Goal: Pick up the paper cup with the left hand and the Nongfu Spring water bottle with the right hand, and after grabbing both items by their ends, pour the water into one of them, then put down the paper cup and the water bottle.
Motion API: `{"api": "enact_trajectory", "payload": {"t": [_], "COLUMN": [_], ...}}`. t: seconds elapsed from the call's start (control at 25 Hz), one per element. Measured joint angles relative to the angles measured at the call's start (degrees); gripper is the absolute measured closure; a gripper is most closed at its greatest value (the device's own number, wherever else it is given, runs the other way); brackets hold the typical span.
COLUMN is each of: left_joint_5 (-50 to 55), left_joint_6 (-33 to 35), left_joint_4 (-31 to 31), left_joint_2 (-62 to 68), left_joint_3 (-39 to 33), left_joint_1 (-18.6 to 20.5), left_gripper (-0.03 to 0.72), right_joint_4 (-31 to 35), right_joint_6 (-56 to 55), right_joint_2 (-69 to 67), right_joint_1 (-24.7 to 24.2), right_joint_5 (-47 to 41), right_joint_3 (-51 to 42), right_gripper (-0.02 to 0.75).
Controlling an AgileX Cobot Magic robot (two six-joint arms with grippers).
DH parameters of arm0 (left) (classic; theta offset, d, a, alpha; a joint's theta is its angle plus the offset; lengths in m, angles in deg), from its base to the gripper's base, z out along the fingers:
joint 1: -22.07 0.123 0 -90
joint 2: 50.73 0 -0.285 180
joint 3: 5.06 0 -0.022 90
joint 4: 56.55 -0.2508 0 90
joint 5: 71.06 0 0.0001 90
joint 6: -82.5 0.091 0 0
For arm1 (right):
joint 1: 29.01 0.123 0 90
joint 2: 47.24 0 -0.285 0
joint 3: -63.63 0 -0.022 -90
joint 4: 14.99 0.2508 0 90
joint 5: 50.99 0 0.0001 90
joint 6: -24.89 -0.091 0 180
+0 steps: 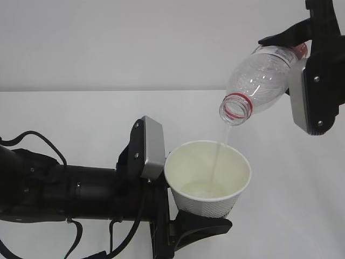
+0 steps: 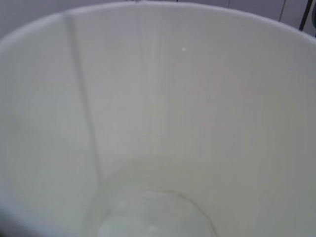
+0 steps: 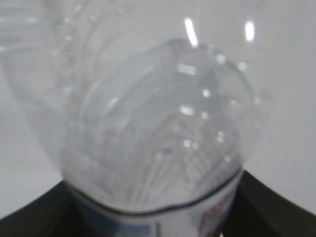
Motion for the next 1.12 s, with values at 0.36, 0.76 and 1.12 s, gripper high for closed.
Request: {"api": "enact_trajectory", "payload": {"t": [0.36, 0.76, 1.12], "left_joint_5": [0.00, 0.00, 0.00], "left_joint_6": [0.00, 0.00, 0.00], "left_joint_4": [0.00, 0.00, -0.10], "left_joint_2": [0.00, 0.00, 0.00], "left_joint_3": [0.00, 0.00, 0.00], "left_joint_1": [0.00, 0.00, 0.00], "left_gripper": [0.109, 0.109, 0.109], "right_joint_4": [0.00, 0.76, 1.20], "right_joint_6": [0.04, 0.13, 0.17], "right_joint_2": [0.00, 0.00, 0.00], "right_joint_1": [0.00, 0.00, 0.00], "right_joint_5": [0.71, 2.42, 2.66], "right_joint_3": [0.00, 0.00, 0.00], "right_gripper": [0.254, 0.255, 0.255]}}
